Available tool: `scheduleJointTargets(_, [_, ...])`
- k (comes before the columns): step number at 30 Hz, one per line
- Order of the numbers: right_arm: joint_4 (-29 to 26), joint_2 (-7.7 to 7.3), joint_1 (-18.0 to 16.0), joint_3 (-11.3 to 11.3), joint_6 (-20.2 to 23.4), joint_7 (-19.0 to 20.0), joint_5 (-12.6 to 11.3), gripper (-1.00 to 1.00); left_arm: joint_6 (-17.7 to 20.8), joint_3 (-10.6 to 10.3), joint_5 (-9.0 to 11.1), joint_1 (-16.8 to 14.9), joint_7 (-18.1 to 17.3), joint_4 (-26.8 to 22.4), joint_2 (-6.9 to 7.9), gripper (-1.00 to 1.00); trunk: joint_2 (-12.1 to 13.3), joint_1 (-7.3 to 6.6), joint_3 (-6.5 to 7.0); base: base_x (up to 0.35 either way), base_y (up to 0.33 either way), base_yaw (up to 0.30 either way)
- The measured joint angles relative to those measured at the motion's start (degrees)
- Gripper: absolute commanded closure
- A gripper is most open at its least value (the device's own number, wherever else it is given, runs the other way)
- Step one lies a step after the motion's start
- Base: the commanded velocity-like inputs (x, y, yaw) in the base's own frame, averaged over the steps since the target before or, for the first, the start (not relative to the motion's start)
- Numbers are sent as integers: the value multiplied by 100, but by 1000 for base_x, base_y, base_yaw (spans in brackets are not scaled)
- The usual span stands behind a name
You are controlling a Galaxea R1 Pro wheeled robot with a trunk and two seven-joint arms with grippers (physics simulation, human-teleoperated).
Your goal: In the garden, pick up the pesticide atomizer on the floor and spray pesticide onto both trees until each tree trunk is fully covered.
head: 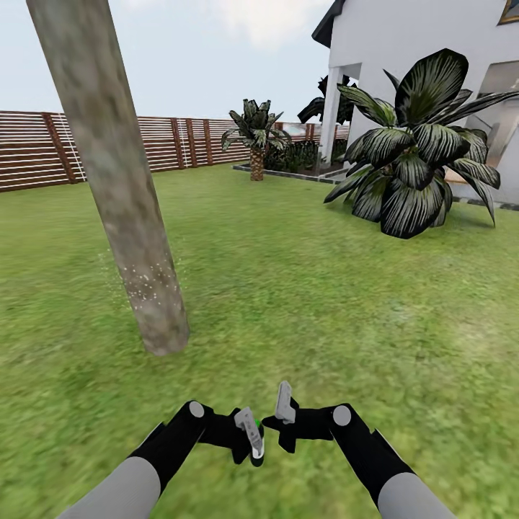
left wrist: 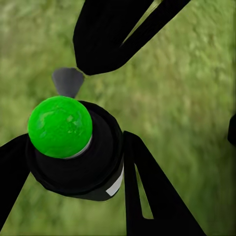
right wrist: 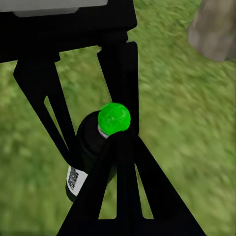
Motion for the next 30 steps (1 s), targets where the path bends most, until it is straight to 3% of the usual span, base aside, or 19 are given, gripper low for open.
scheduleJointTargets(10, [8,-1,0,0,0,0,10,100,-1,-2,23,0,0,0,-4,100,0,0,0,0,0,0])
scheduleJointTargets(13, [2,-5,0,0,0,0,10,100,4,-8,-25,-9,13,8,66,100,0,0,0,0,0,0])
scheduleJointTargets(15, [0,-8,0,0,-1,0,10,100,18,-39,-134,-26,17,17,269,100,0,0,0,0,0,0])
scheduleJointTargets(18, [0,-9,0,-1,-1,0,10,100,31,-38,-666,-24,11,15,824,100,0,0,0,0,0,0])
scheduleJointTargets(19, [3,-9,0,0,-1,0,10,100,31,-38,-726,-14,11,15,925,100,0,0,0,0,0,0])
scheduleJointTargets(20, [6,-9,0,-4,-3,-1,10,-100,31,-40,-783,-3,11,24,1059,100,0,0,0,0,0,0])
scheduleJointTargets(25, [77,-37,0,-28,-14,-108,14,-100,54,-7,-825,15,81,83,1697,100,0,0,0,0,0,0])
scheduleJointTargets(27, [390,-103,16,-27,-21,-915,14,-100,53,136,-707,18,616,235,1804,100,0,0,0,0,0,0])
scheduleJointTargets(28, [738,-152,26,-25,-26,-1555,13,-100,36,345,-576,18,1083,420,1809,100,0,0,-1,0,0,0])
scheduleJointTargets(29, [1173,-181,32,-23,-35,-2281,1,-100,17,614,-364,18,1612,701,1790,100,0,1,-1,0,0,0])
scheduleJointTargets(30, [1868,-197,35,-32,-60,-3440,-46,-100,-152,1051,126,21,2340,1257,1753,100,0,1,-2,0,0,0])
